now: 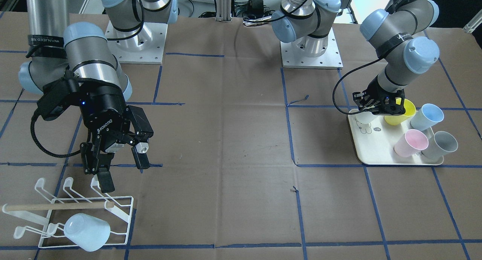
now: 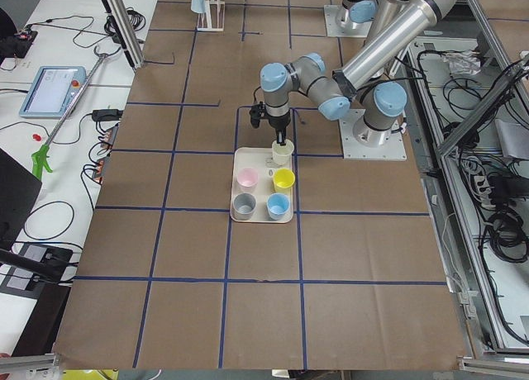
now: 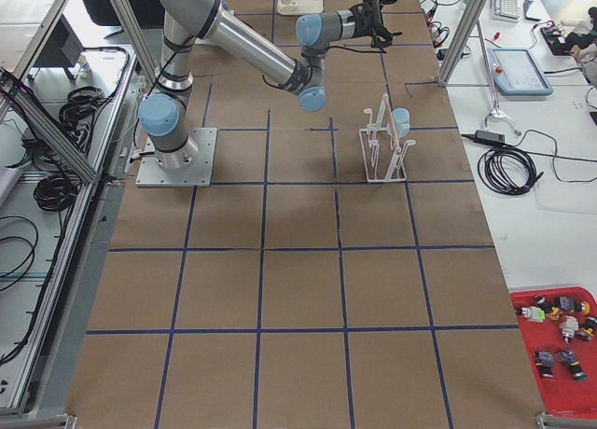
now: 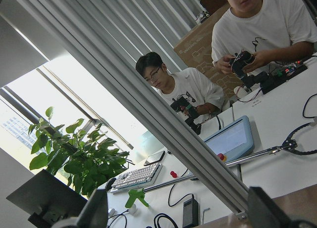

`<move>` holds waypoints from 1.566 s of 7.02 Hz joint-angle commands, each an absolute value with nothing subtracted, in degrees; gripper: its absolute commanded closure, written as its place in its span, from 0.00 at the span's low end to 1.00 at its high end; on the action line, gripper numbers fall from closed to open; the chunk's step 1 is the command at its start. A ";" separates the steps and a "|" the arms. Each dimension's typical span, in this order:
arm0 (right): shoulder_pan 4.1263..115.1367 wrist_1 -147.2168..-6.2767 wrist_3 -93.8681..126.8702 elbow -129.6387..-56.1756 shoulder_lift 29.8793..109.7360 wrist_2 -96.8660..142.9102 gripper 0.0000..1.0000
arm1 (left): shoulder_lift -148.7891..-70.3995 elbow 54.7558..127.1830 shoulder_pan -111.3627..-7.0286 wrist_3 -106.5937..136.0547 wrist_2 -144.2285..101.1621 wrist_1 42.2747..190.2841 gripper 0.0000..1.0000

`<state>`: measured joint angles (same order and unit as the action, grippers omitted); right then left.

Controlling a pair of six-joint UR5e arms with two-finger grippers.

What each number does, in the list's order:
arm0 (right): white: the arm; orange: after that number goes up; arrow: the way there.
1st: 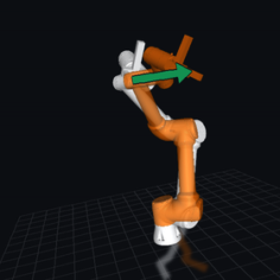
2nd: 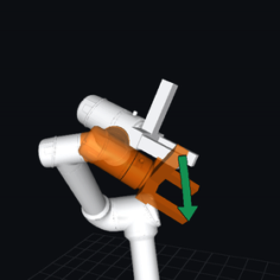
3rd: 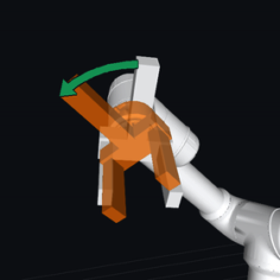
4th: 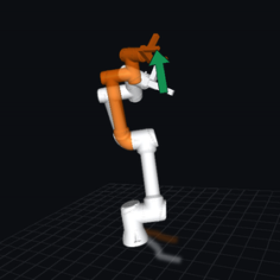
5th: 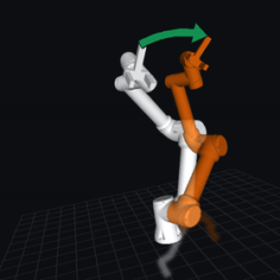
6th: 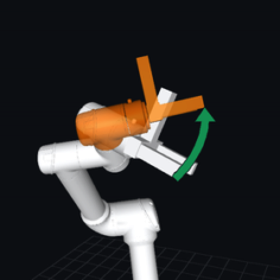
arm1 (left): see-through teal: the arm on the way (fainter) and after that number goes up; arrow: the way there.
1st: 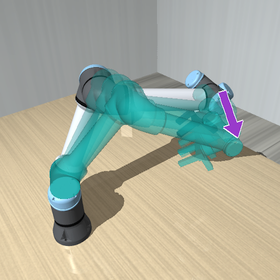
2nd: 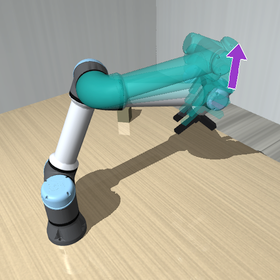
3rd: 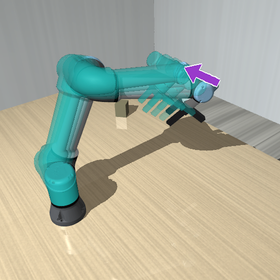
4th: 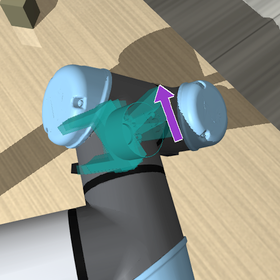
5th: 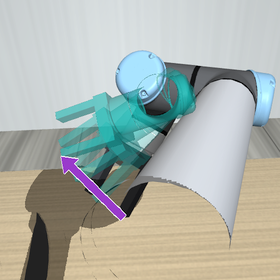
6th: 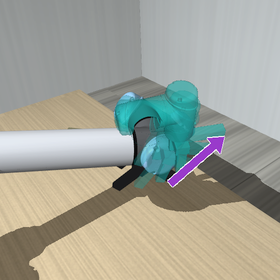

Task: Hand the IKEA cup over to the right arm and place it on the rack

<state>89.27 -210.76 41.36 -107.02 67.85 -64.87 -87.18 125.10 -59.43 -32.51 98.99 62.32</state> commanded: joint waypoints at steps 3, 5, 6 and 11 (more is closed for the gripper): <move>92.28 -210.32 69.00 -108.80 68.20 -64.87 0.00 | -86.12 97.38 -65.20 -31.73 96.62 87.04 1.00; 92.29 -210.32 74.86 -108.81 68.20 -63.64 0.00 | -90.86 89.41 -66.17 -33.39 93.80 87.72 1.00; 92.29 -210.32 75.32 -108.81 68.12 -62.85 0.00 | -91.84 89.39 -66.70 -34.44 88.21 83.71 1.00; 92.37 -210.23 82.61 -109.16 68.12 -62.05 0.00 | -92.55 100.51 -69.17 -37.00 63.66 53.68 1.00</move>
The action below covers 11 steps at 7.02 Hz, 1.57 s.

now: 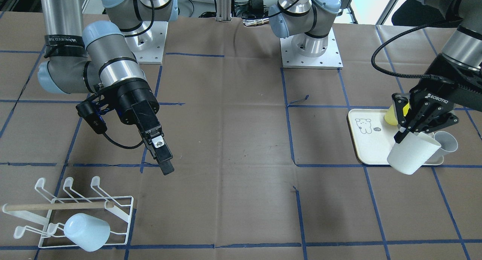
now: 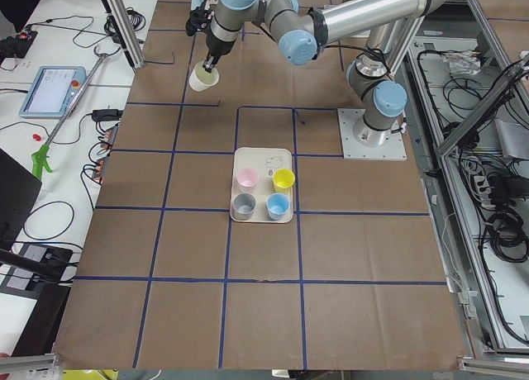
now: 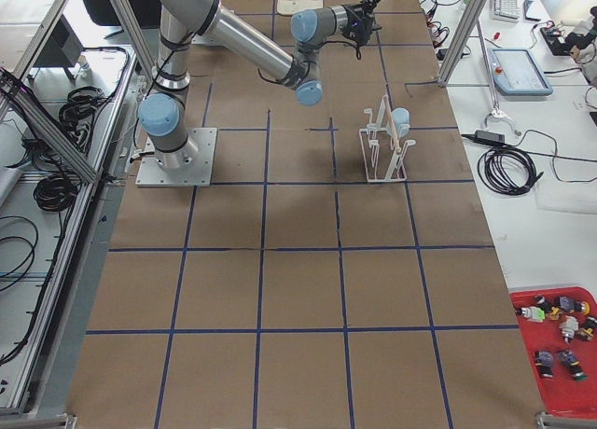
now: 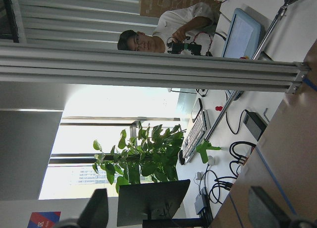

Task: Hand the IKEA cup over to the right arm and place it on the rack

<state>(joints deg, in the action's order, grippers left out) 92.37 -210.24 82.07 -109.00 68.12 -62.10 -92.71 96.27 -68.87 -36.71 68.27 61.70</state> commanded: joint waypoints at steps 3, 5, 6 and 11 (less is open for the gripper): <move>92.37 -210.23 84.29 -109.60 68.12 -62.05 0.00 | -92.90 111.33 -71.61 -37.09 53.03 29.97 1.00; 92.37 -210.23 84.29 -109.69 68.12 -62.05 0.00 | -93.08 115.73 -75.48 -37.09 52.30 19.39 1.00; 92.90 -210.32 84.37 -109.69 68.12 -62.14 0.00 | -92.99 119.41 -76.37 -37.00 50.03 13.94 1.00; 95.44 -210.32 84.20 -111.01 67.68 -62.66 0.01 | -93.34 129.19 -84.88 -36.39 46.33 -0.62 1.00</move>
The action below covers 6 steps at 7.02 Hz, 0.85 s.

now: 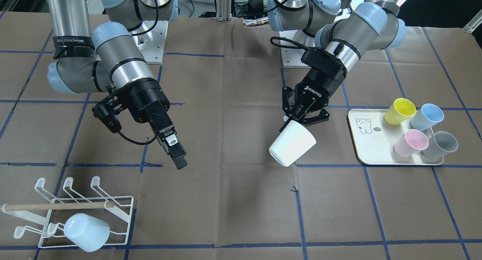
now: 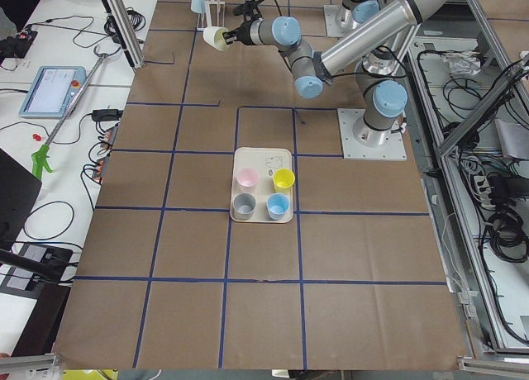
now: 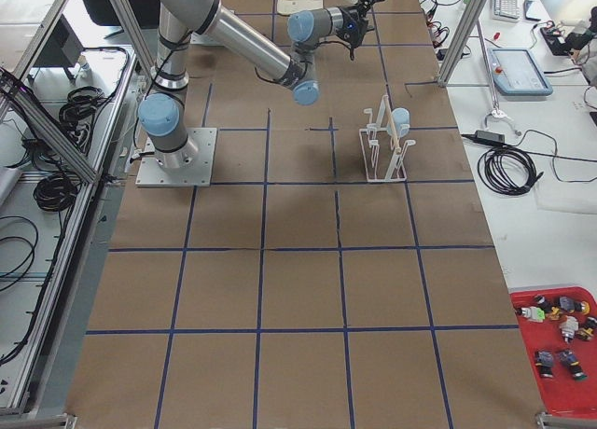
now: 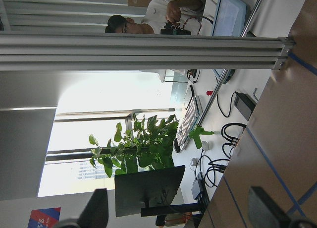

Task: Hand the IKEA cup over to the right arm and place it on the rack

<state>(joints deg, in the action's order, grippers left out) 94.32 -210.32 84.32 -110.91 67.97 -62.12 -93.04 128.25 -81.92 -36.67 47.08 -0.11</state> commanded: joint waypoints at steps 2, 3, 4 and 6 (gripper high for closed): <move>98.16 -210.50 84.20 -111.44 66.28 -63.02 0.01 | -96.84 129.55 -87.53 -36.47 41.51 -1.75 1.00; 98.52 -210.76 84.20 -111.53 64.79 -62.93 0.01 | -98.51 129.20 -86.84 -36.39 39.31 -4.46 1.00; 98.53 -210.59 84.20 -112.40 64.25 -62.67 0.01 | -99.74 128.59 -85.70 -36.30 38.59 -4.74 1.00; 98.52 -210.67 84.29 -114.86 64.51 -62.05 0.01 | -101.42 128.58 -84.56 -36.12 36.66 -6.15 1.00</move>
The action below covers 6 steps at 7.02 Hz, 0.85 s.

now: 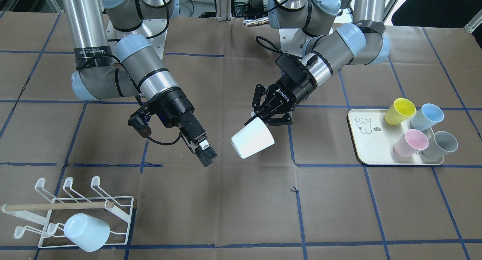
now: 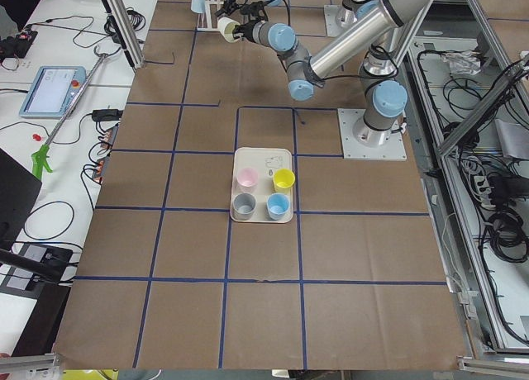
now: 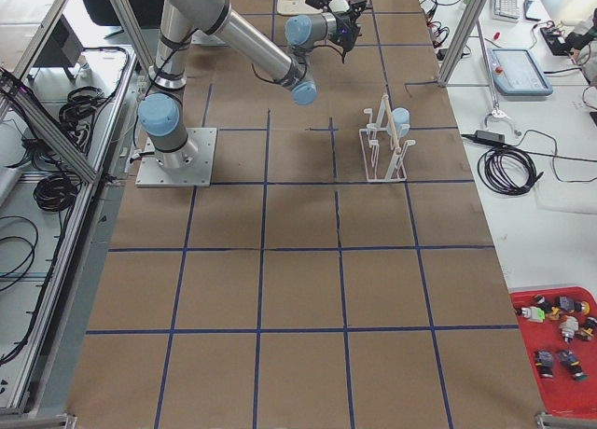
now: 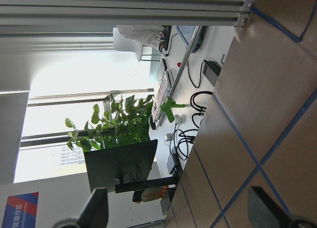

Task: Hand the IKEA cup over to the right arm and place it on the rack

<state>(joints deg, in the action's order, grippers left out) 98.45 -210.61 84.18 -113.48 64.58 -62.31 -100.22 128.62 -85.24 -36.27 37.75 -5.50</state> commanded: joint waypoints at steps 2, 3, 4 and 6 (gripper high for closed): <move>98.96 -211.20 87.70 -117.50 64.51 -62.93 0.01 | -101.86 128.58 -84.46 -35.69 36.74 -6.77 1.00; 99.75 -211.29 89.28 -117.68 64.34 -63.10 0.01 | -102.04 128.58 -84.46 -34.99 36.91 -6.85 1.00; 100.45 -211.29 91.12 -117.69 64.34 -64.15 0.01 | -102.48 128.67 -84.46 -34.89 37.35 -8.16 1.00; 102.03 -211.29 92.98 -117.42 64.25 -65.21 0.01 | -103.27 128.67 -84.46 -34.28 37.62 -10.00 1.00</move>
<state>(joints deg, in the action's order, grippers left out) 101.11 -211.28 91.65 -117.55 64.28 -64.46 -102.86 128.62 -84.47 -34.76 37.41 -8.60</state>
